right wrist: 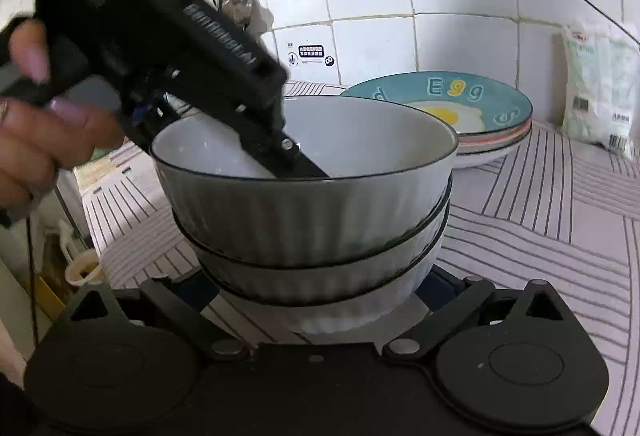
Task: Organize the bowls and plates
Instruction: 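Lift the three nested white bowls with the left tool toward the Egg plates, then lower the bowl stack onto the Egg plate stack and open the left tool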
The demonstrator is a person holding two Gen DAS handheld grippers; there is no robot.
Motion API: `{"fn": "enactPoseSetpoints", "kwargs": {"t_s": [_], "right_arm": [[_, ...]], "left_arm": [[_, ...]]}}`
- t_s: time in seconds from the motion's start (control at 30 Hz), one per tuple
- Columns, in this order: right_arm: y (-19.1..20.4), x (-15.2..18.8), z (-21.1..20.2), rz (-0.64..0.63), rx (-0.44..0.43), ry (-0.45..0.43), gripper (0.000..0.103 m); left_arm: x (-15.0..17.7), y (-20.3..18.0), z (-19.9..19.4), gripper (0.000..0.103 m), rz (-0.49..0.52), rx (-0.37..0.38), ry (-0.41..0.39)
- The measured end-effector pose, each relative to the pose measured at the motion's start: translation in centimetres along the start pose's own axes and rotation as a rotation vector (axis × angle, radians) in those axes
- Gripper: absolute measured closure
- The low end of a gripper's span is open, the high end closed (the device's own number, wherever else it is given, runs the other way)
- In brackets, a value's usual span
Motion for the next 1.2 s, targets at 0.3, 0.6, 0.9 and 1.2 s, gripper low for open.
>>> {"fn": "enactPoseSetpoints", "kwargs": {"t_s": [0.3,0.6,0.9,1.2], "right_arm": [[0.1,-0.4,-0.4,0.027,0.009,0.010,0.002],[0.4,-4.3,-1.2,-0.017,0.028,-0.049,0.002],[-0.4,-9.7,-0.4,-0.047,0.042,-0.101,0.002],[-3.4,-13.2,1.8,-0.039,0.076,-0.148,0.002]], "left_arm": [[-0.4,-1.2,-1.4,0.060,0.104,-0.008,0.016],[-3.6,-3.2,-5.0,0.059,0.209,-0.023,-0.012],[-8.6,-4.5,-7.3,0.056,0.251,-0.026,-0.053],[-13.1,-6.4,-6.4,0.053,0.313,-0.041,-0.108]]}}
Point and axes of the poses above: each gripper's, at about its wrist camera, not at the fingertips, and z roughly the way its jaws point, y to its left, x to its underside, the point moved 8 cm from there along z, roughly the way its jaws point, and after that the axes turned 1 degree about -z, right-handed, at the moved point
